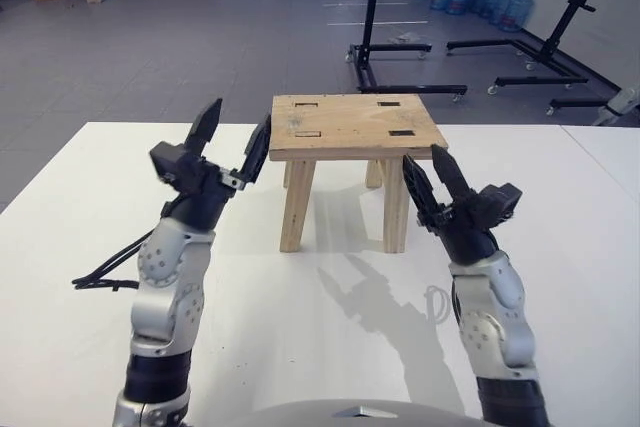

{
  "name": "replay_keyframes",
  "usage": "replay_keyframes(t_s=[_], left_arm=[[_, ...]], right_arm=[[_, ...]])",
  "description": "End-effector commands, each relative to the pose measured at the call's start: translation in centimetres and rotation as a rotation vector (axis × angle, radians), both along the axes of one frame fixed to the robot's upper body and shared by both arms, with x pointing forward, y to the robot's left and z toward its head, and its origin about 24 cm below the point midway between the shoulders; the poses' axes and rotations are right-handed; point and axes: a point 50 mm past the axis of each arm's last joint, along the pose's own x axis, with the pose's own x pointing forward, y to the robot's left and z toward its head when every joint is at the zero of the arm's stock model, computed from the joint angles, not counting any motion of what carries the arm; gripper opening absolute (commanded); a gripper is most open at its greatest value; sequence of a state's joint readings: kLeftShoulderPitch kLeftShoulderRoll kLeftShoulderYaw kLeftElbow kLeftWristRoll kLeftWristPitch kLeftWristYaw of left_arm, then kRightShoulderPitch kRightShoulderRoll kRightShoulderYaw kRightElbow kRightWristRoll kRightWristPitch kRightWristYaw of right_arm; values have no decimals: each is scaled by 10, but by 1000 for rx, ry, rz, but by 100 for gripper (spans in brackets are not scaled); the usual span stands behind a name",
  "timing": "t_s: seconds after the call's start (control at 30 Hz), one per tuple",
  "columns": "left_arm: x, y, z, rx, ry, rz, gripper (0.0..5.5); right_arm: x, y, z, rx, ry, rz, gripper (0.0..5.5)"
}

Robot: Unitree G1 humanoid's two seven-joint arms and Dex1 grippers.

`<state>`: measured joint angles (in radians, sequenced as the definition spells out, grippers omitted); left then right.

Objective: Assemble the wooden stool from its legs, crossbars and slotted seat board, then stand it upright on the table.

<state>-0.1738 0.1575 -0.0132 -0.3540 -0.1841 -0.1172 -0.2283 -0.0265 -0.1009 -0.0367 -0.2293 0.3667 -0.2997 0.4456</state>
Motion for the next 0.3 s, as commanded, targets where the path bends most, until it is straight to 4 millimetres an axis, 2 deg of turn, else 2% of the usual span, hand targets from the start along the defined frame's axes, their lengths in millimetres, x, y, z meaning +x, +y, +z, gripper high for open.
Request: replay_keyframes(t_s=[0.03, 0.3], left_arm=[[19, -19, -14, 135, -49, 184, 391], [28, -24, -20, 127, -70, 252, 391]], right_arm=[[18, 12, -6, -32, -85, -183, 293], [31, 20, -7, -12, -134, -223, 293]])
